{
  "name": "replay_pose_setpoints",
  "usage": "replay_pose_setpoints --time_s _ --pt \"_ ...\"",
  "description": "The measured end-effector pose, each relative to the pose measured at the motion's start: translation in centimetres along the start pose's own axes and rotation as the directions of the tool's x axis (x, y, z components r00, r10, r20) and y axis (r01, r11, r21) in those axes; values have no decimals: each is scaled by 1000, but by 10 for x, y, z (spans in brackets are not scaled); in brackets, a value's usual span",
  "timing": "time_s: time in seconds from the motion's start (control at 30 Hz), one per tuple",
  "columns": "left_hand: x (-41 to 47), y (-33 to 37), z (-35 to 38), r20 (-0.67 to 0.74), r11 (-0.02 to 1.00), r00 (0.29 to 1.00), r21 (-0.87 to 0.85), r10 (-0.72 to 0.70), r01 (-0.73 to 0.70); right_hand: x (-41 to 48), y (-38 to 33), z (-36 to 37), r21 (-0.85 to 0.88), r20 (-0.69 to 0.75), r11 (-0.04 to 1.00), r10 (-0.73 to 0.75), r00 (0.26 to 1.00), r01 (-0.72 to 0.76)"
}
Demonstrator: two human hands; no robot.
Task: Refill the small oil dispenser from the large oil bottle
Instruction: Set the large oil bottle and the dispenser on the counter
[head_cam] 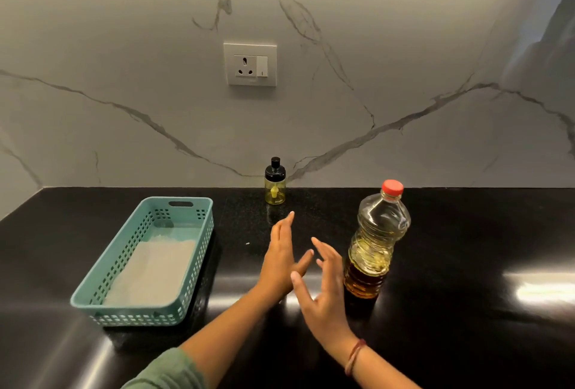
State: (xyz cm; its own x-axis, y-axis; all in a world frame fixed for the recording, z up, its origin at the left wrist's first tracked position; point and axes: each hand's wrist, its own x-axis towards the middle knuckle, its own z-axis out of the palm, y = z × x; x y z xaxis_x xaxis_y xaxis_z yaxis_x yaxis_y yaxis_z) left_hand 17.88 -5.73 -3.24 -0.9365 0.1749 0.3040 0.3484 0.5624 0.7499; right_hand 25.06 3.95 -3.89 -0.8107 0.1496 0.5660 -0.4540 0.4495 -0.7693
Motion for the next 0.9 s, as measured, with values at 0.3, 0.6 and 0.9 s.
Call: replay_pose_setpoints --time_s 0.3,0.6,0.9 --pt "79 -36 -34 -147 992 981 -40 -124 120 98 16 58 30 -17 995 98 995 -97" --pt "172 -83 -23 -77 923 930 -178 -359 342 179 75 116 63 14 931 360 933 -360" --pt "221 -106 -9 -30 942 952 -153 -306 298 228 121 158 23 -2 882 472 882 -471"
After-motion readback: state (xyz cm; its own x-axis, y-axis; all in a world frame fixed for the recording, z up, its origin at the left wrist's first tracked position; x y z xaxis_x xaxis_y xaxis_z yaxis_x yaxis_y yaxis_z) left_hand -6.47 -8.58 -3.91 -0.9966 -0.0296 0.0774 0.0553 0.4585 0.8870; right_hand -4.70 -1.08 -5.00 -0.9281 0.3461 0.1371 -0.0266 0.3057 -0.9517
